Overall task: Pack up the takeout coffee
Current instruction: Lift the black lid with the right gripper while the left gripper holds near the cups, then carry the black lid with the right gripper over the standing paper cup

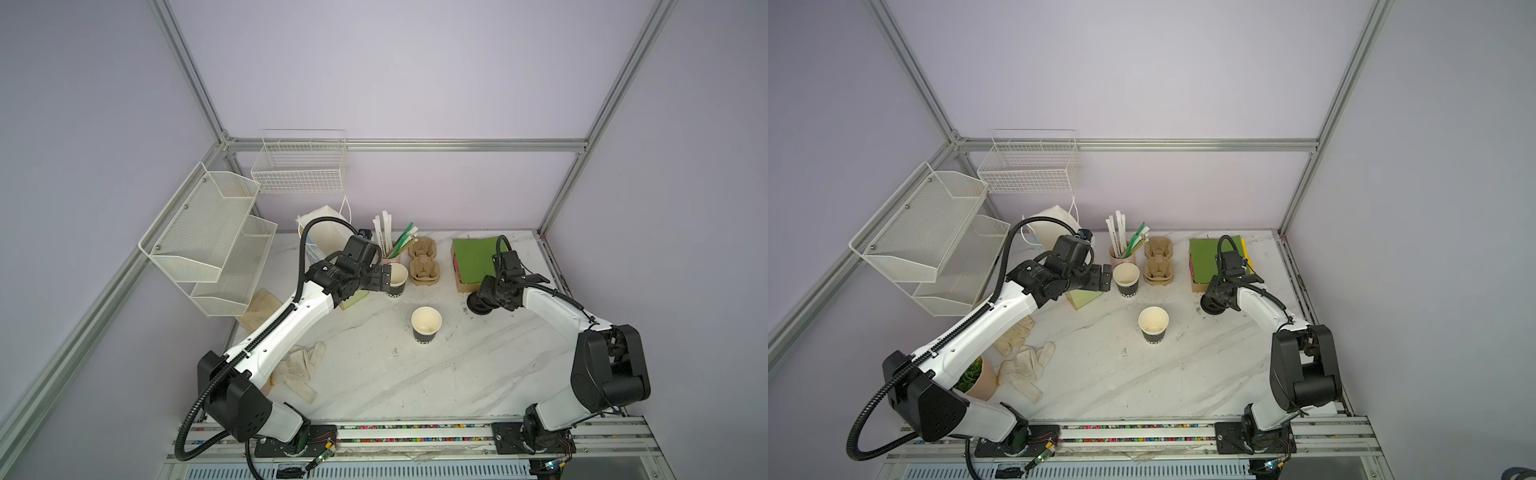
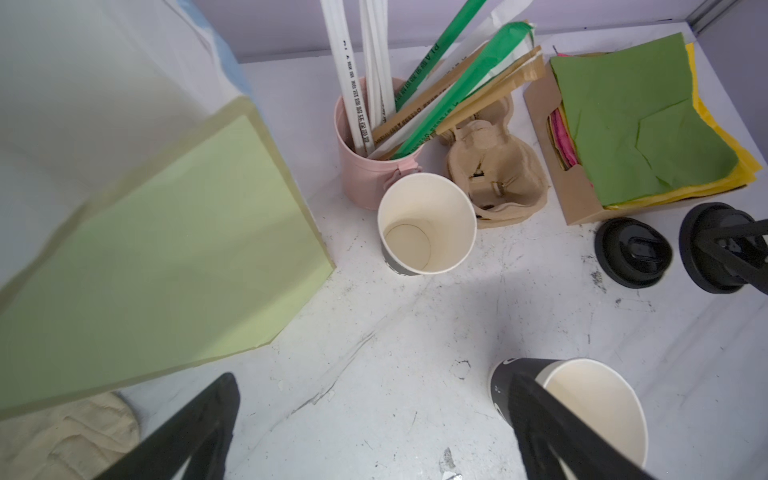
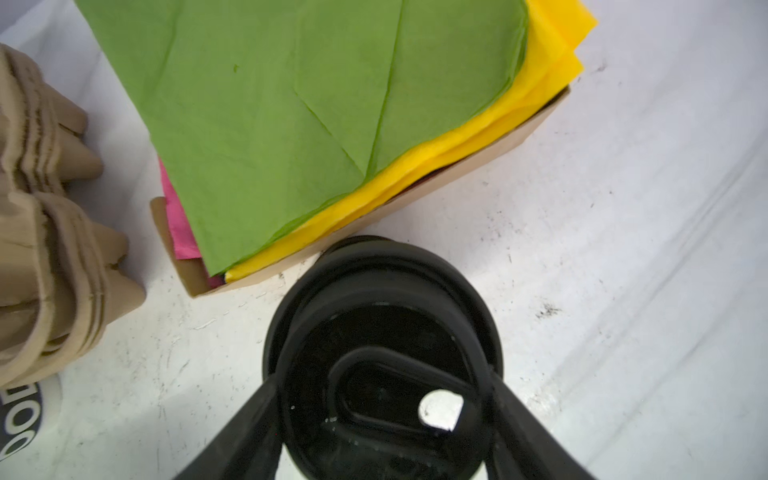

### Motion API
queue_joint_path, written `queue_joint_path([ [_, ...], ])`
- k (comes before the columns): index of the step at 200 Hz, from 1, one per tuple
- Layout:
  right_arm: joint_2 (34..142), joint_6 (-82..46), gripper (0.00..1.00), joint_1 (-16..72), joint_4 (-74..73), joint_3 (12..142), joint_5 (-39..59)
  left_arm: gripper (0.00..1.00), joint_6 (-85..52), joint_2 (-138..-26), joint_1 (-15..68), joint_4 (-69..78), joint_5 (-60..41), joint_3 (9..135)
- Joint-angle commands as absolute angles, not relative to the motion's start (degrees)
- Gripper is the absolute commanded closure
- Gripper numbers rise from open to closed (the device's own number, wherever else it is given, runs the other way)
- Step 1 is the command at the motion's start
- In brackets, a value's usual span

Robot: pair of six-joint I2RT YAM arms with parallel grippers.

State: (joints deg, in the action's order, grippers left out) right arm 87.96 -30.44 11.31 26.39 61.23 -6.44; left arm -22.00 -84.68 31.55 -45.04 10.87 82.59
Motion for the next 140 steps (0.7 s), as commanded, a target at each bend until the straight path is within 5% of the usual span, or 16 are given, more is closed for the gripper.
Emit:
queue_joint_path([
  [1, 86.3, -30.8, 0.29, 11.1, 25.4, 60.6, -4.4, 0.0, -23.2, -87.1, 31.4, -43.4, 2.2, 82.6],
  [43, 83.4, -30.0, 0.3, 11.1, 29.0, 62.1, -8.8, 0.0, -22.8, -86.6, 31.3, -43.9, 3.4, 83.6],
  [68, 80.9, -29.8, 0.3, 12.6, 28.1, 61.1, -2.3, 0.0, -21.6, -83.8, 31.1, -44.3, 10.0, 83.1],
  [140, 77.3, -32.2, 0.31, 32.4, 33.9, 67.3, -1.6, 0.0, -20.7, -73.3, 30.5, -43.2, 23.6, 75.7],
])
